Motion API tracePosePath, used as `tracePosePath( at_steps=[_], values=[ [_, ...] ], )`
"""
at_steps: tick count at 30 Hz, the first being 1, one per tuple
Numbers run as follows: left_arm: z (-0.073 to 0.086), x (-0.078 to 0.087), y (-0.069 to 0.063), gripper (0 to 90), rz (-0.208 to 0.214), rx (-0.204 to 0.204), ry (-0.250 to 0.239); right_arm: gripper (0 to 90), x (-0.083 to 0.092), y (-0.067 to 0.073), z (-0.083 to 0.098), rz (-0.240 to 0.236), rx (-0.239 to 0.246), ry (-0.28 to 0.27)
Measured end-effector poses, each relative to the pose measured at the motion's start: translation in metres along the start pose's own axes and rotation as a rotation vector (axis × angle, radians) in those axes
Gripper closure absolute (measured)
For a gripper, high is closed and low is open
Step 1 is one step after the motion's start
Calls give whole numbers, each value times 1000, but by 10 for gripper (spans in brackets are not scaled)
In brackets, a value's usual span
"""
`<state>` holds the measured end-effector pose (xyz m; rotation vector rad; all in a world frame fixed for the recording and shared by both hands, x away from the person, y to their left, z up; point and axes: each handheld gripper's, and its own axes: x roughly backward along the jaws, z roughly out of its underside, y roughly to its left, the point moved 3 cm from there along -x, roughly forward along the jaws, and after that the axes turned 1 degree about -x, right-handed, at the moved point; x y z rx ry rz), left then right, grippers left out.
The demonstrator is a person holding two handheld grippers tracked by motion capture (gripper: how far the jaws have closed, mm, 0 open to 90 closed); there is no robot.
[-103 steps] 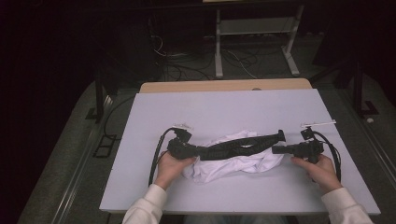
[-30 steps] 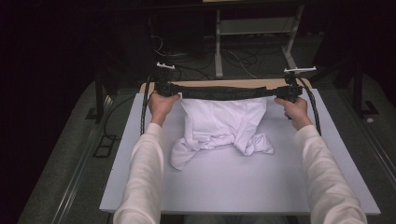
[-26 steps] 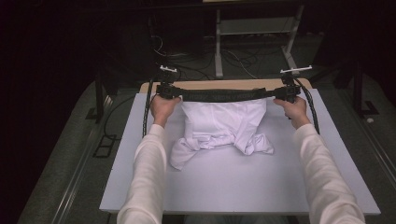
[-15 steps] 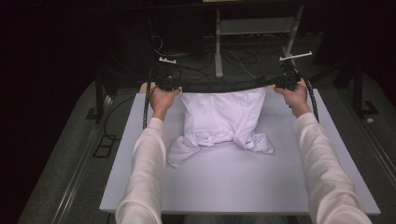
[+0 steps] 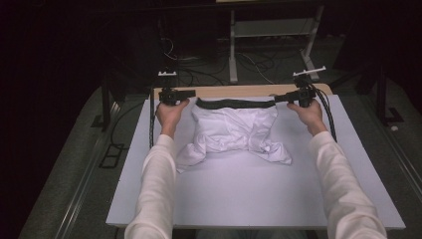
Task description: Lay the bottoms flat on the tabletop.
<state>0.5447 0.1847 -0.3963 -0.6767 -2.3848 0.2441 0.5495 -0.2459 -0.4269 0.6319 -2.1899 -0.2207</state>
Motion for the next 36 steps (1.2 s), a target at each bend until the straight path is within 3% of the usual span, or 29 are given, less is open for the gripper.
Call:
tracePosePath(
  at_steps=[3,7,12,13,15,17,22,26,36],
  values=[
    [13,7,10,454,-1,33,-17,404,2,-5,17,-13,-13,-1],
    [24,16,8,357,73,66,-60,321,15,-4,28,-39,-12,-40],
    [30,22,-12,165,135,27,-65,131,31,3,38,-120,-19,-80],
    [32,22,-17,109,143,14,-59,124,34,5,41,-129,-19,-91],
    [36,23,-28,0,153,-15,-48,6,39,8,49,-121,-7,-93],
    [39,26,-36,0,169,-38,-55,0,45,12,55,-116,8,-97],
    [48,36,-53,0,218,-78,-61,3,61,19,74,-167,23,-119],
    [52,46,-65,0,257,-88,-83,53,70,24,88,-194,42,-135],
    [65,53,-87,0,275,-127,-54,139,82,43,110,-234,109,-127]
  ],
)
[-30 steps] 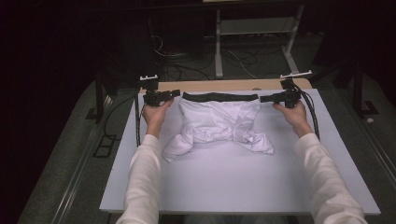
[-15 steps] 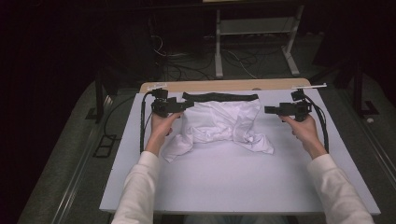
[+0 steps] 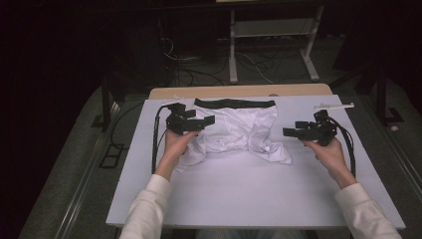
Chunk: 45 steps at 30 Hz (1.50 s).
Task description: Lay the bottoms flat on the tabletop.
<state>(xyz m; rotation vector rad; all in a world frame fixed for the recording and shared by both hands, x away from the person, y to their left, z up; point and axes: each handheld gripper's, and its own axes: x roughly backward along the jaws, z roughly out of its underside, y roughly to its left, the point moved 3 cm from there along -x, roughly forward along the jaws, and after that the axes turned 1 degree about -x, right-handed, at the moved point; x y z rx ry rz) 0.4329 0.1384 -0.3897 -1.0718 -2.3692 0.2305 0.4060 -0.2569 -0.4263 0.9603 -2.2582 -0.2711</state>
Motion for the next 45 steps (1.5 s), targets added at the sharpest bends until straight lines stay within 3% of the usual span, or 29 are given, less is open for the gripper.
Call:
tracePosePath(
  at_steps=[8,13,18,22,26,30,38,45],
  values=[
    [11,-7,-20,0,31,-11,35,206,-1,21,15,-26,41,50],
    [18,-13,-34,0,47,-28,67,348,-7,42,20,-91,98,92],
    [22,-19,-46,0,55,-48,100,475,-17,65,20,-116,169,125],
    [24,-26,-55,0,78,-47,103,554,-33,71,21,-95,200,180],
    [30,-36,-62,0,95,-63,132,871,-46,68,18,-31,226,264],
    [34,-46,-69,0,115,-78,160,881,-37,60,-2,-6,179,237],
    [44,-70,-92,26,175,-99,197,882,-31,27,-47,68,77,151],
    [62,-101,-123,97,233,-160,240,882,-40,3,-59,102,14,133]
  ],
)
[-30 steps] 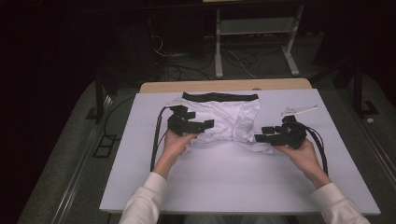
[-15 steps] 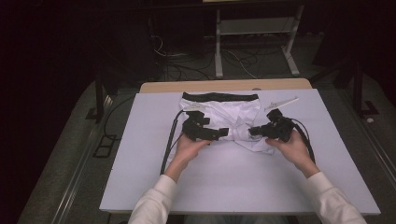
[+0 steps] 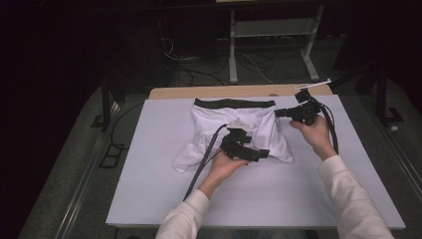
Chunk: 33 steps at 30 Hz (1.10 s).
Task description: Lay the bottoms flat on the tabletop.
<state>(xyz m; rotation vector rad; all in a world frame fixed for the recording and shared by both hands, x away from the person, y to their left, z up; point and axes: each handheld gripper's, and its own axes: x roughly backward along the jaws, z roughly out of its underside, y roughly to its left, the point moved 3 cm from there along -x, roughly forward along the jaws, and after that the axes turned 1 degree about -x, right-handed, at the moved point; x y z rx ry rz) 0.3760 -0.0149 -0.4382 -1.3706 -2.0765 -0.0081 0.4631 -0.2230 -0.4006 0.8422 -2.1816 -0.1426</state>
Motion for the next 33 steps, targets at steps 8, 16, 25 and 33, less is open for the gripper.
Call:
tracePosePath(
  at_steps=[8,16,25,33],
  values=[
    [5,-50,-26,239,17,-155,57,882,-7,-32,5,14,-73,-10],
    [7,-89,-34,311,-80,-321,114,882,-14,-48,10,7,-120,-20],
    [6,-105,-31,534,-167,-398,172,882,-12,-54,14,1,-119,-16],
    [-3,-102,-25,843,-201,-364,202,882,-5,-59,22,-4,-128,-15]
  ],
)
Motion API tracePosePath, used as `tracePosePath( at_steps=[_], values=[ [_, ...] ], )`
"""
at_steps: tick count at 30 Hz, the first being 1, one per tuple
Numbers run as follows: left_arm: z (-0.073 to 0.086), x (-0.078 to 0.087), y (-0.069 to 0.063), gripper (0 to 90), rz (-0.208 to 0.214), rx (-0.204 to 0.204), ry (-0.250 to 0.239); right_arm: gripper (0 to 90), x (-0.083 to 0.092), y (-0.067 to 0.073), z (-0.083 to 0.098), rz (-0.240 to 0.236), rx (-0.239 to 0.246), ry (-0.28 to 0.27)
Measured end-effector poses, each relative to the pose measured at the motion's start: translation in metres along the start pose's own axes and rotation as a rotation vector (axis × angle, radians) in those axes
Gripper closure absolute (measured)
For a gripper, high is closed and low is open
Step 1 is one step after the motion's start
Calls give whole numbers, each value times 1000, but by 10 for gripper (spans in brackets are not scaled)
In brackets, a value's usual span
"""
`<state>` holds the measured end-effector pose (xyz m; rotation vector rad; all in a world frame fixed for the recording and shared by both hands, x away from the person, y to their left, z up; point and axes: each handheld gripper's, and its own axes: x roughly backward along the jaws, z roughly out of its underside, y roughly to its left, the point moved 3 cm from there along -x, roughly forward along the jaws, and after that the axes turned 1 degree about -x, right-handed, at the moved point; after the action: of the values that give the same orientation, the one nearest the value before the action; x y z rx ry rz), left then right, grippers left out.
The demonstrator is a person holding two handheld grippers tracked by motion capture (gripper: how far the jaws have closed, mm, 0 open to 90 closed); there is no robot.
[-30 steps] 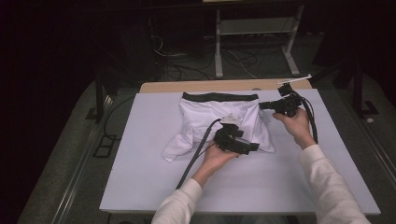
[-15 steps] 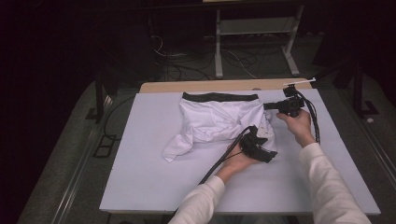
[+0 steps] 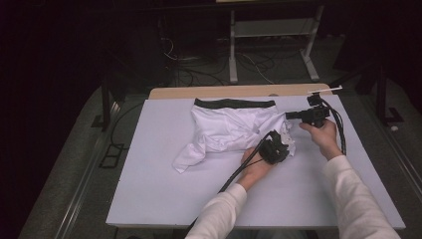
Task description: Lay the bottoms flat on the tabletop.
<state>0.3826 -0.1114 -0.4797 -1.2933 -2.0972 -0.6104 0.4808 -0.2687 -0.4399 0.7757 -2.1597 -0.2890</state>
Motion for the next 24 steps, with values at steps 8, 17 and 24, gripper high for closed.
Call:
tracePosePath(
  at_steps=[8,17,24],
  values=[
    [-4,43,-12,851,112,31,-79,882,25,14,15,35,58,7],
    [7,93,-17,850,226,130,-170,882,74,55,30,-10,61,-38],
    [30,105,-33,849,288,105,-117,882,83,79,49,8,26,34]
  ],
)
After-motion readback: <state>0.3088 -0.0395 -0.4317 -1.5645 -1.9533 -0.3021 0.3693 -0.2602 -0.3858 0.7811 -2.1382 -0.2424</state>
